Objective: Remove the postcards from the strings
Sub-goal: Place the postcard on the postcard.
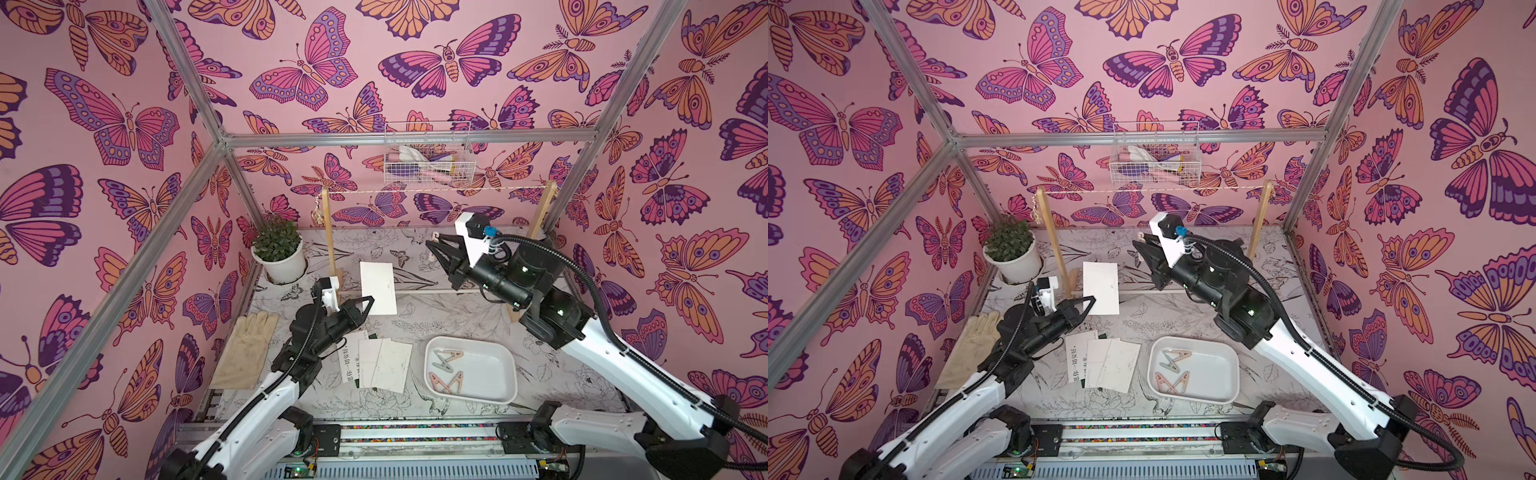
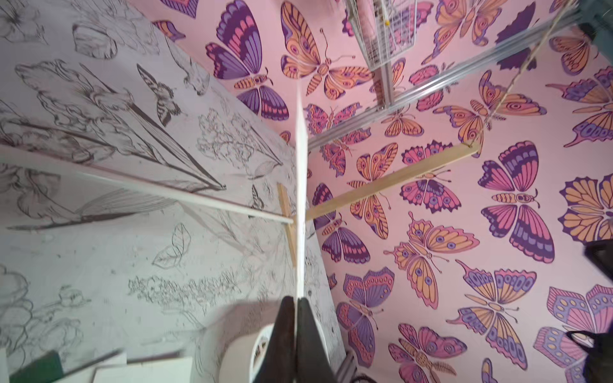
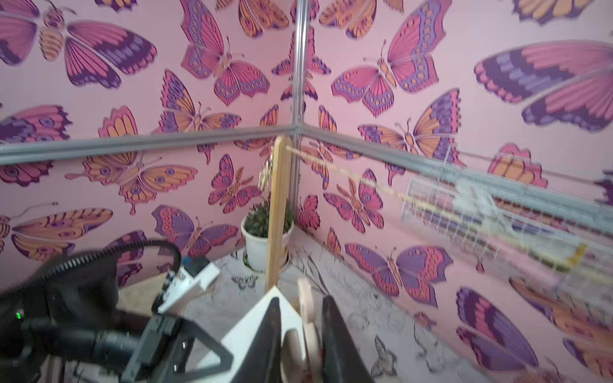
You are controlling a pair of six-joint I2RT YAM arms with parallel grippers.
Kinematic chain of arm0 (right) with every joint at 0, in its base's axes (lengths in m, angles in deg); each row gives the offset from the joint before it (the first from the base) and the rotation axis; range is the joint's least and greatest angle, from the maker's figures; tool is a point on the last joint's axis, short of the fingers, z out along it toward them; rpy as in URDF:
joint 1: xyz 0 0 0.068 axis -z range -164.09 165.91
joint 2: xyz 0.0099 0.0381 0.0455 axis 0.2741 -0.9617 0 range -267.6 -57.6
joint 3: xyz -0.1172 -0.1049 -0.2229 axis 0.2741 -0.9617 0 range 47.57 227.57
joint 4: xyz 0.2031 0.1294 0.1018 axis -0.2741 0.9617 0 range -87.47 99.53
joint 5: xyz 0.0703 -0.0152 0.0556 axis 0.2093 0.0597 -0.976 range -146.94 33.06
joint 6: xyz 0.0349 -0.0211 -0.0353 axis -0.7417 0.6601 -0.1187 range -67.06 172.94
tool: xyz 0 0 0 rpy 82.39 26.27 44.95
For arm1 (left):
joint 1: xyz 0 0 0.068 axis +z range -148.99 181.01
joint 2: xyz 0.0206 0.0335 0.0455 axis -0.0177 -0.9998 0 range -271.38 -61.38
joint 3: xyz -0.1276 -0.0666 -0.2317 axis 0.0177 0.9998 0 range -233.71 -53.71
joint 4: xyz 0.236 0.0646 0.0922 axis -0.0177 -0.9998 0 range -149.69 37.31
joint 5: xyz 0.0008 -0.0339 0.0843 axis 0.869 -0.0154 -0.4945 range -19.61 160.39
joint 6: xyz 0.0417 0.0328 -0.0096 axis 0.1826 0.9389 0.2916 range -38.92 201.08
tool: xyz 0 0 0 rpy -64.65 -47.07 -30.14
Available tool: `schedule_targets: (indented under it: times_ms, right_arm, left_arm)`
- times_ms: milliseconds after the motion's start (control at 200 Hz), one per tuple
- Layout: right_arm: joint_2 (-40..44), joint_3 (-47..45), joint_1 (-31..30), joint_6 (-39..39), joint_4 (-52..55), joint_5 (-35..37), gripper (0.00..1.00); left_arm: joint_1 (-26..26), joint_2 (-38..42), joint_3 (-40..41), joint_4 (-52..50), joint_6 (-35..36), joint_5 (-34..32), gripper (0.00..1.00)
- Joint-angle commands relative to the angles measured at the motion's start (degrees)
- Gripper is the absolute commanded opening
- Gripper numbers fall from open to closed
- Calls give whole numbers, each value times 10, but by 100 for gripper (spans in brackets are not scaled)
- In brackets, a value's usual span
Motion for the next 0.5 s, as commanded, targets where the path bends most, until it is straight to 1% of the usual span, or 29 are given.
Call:
schedule_targets:
  times_ms: [0, 70, 140, 230, 346, 411, 496]
  right_arm:
    - [63, -56, -16, -59, 108, 73, 1]
    - [112, -101, -21, -93, 158, 84, 1]
    - [152, -134, -22, -132, 213, 89, 2]
    - [190, -176, -24, -190, 267, 60, 2]
    - [220, -243, -33, -249, 273, 28, 2]
    - [228, -279, -46, -273, 268, 30, 2]
    - [227, -316, -65, -296, 265, 39, 2]
  left_arm:
    - [-17, 26, -38, -337, 66, 40, 0]
    - [-32, 31, -52, -409, 59, 54, 0]
    - [-46, 40, -45, -448, 38, 77, 0]
    - [-62, 70, -23, -485, 2, 80, 0]
    - [-66, 111, 6, -536, -26, 62, 0]
    - [-67, 119, 22, -546, -38, 49, 0]
    - [-68, 108, 38, -540, -46, 29, 0]
